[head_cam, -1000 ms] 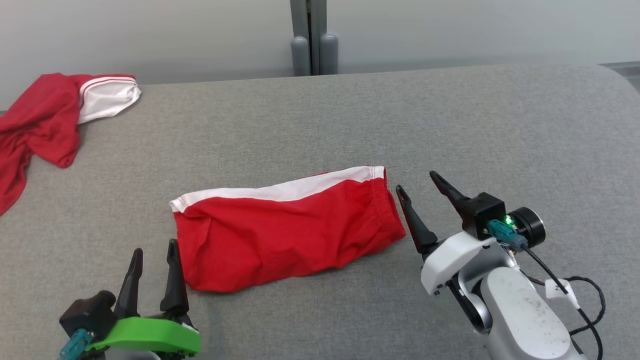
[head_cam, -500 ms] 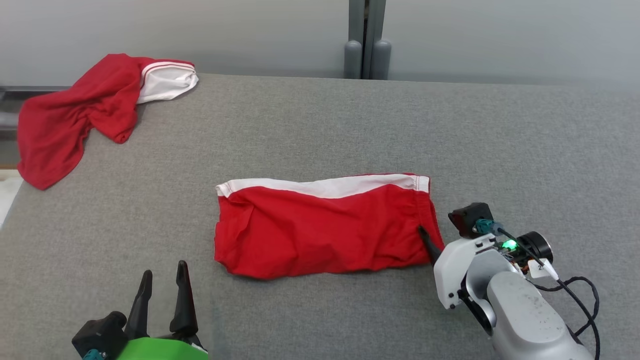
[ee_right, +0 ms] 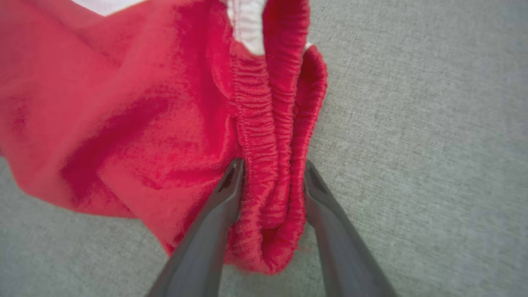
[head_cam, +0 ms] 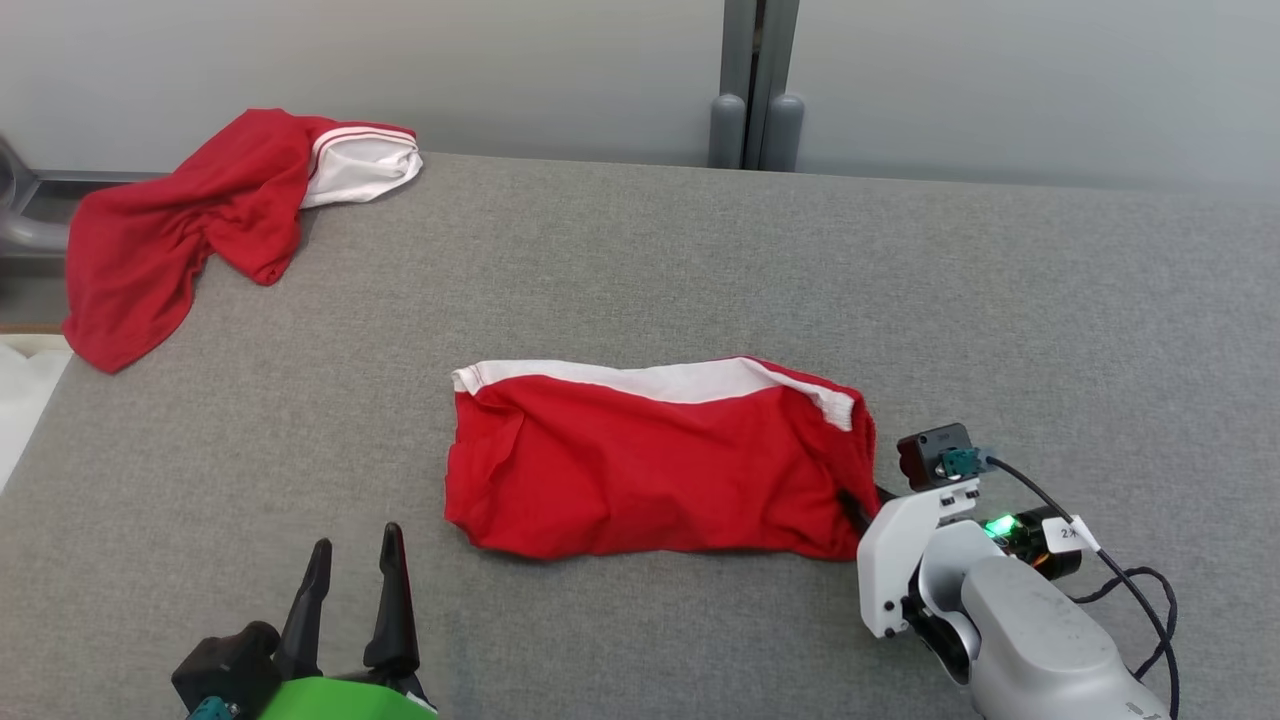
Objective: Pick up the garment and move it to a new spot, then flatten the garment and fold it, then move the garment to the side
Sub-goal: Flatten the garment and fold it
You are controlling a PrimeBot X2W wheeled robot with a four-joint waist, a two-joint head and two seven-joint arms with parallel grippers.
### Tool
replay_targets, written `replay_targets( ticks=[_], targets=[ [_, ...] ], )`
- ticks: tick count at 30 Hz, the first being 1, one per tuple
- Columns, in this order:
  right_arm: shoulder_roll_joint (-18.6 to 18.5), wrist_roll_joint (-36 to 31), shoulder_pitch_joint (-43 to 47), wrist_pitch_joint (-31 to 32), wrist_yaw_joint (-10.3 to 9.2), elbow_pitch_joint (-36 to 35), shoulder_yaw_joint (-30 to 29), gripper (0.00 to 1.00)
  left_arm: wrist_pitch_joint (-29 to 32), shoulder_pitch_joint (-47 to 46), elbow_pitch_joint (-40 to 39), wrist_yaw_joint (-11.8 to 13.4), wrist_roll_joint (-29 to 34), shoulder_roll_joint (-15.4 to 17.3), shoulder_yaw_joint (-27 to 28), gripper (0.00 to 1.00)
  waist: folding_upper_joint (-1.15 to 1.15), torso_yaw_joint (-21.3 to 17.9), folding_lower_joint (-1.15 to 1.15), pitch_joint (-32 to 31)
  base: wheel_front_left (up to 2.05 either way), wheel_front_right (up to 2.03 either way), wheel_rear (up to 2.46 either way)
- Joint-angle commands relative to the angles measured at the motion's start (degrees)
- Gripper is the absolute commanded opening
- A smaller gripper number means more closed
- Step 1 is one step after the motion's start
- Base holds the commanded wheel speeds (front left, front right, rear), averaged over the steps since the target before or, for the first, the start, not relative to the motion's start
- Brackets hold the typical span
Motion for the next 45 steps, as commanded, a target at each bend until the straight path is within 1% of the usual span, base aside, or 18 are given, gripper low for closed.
replay_targets(
  ticks=[1, 3, 6, 8, 11, 15, 19, 22, 26, 33, 37, 40, 45],
  targets=[
    [-0.3, 1.1, 0.0, 0.0, -0.06, 1.1, 0.8, 0.0, 0.0, 1.0, -0.1, -0.2, 0.5, 0.0, -0.1, 1.0, 0.0, -0.6, 0.0, -0.6, 0.0, 0.0, 0.0],
    [-0.3, 1.5, -0.8, -0.7, -0.07, 1.9, 1.3, 0.0, 0.0, 1.2, -0.3, -0.2, 0.8, 0.0, -0.6, 1.0, 0.0, -1.3, 0.0, -1.2, 0.0, 0.0, 0.0],
    [-0.6, 0.3, -1.8, -1.9, -0.08, 3.4, 0.6, 0.0, 0.0, 1.9, -0.3, -0.3, 1.1, 0.0, -0.9, 1.0, 0.0, -2.6, 0.0, -2.2, 0.0, 0.0, 0.0],
    [-1.6, -0.2, -2.2, -2.2, -0.08, 4.1, 0.2, 0.0, 0.0, 2.1, -0.5, -0.3, 1.1, 0.0, -1.2, 1.0, 0.0, -3.5, 0.0, -2.8, 0.0, 0.0, 0.0],
    [-4.2, -0.8, -2.7, -2.2, -0.08, 4.6, -0.7, 0.0, 0.0, 2.6, -0.8, -0.2, 1.3, 0.0, -1.7, 1.0, 0.0, -4.9, 0.0, -3.1, 0.0, 0.0, 0.0],
    [-7.0, -0.3, -2.2, -2.2, -0.07, 4.6, -2.9, 0.0, 0.0, 2.9, -1.0, 0.0, 1.3, 0.0, -2.2, 1.0, 0.0, -6.6, 0.0, -2.9, 0.0, 0.0, 0.0],
    [-8.1, 0.7, -0.9, -2.1, -0.07, 3.9, -5.2, 0.0, 0.0, 2.4, -1.1, 0.1, 1.2, 0.0, -2.6, 1.0, 0.0, -7.6, 0.0, -2.1, 0.0, 0.0, 0.0],
    [-7.3, 1.6, -0.2, -1.7, -0.07, 2.5, -5.8, 0.0, 0.0, 1.8, -1.1, 0.2, 1.3, 0.0, -2.9, 1.0, 0.0, -8.0, 0.0, -1.6, 0.0, 0.0, 0.0],
    [-4.9, 3.6, 0.5, -0.7, -0.06, -1.7, -4.3, 0.0, 0.0, 1.2, -0.5, 0.2, 1.5, 0.0, -3.0, 1.0, 0.0, -8.0, 0.0, -1.2, 0.0, 0.0, 0.0],
    [-2.1, 9.4, 1.1, 2.1, -0.06, -14.1, 1.9, 0.0, 0.0, 0.5, 0.0, 0.0, 1.5, 0.0, -3.2, 1.0, 0.0, -6.1, 0.0, -1.1, 0.0, 0.0, 0.0],
    [-1.1, 11.8, 1.3, 4.0, -0.06, -18.8, 5.3, 0.0, 0.0, 0.2, -0.3, 0.0, 1.2, 0.0, -3.4, 1.0, 0.0, -4.4, 0.0, -0.9, 0.0, 0.0, 0.0],
    [-0.6, 12.9, 1.2, 5.3, -0.06, -20.6, 8.3, 0.0, 0.0, -0.2, -0.4, 0.0, 0.9, 0.0, -3.5, 1.0, 0.0, -3.1, 0.0, -0.6, 0.0, 0.0, 0.0],
    [-0.2, 15.2, 0.3, 6.1, -0.06, -21.3, 12.9, 0.0, 0.0, -0.9, -0.3, 0.1, 0.5, 0.0, -4.0, 1.0, 0.0, -1.2, 0.0, 0.0, 0.0, 0.0, 0.0]
  ],
)
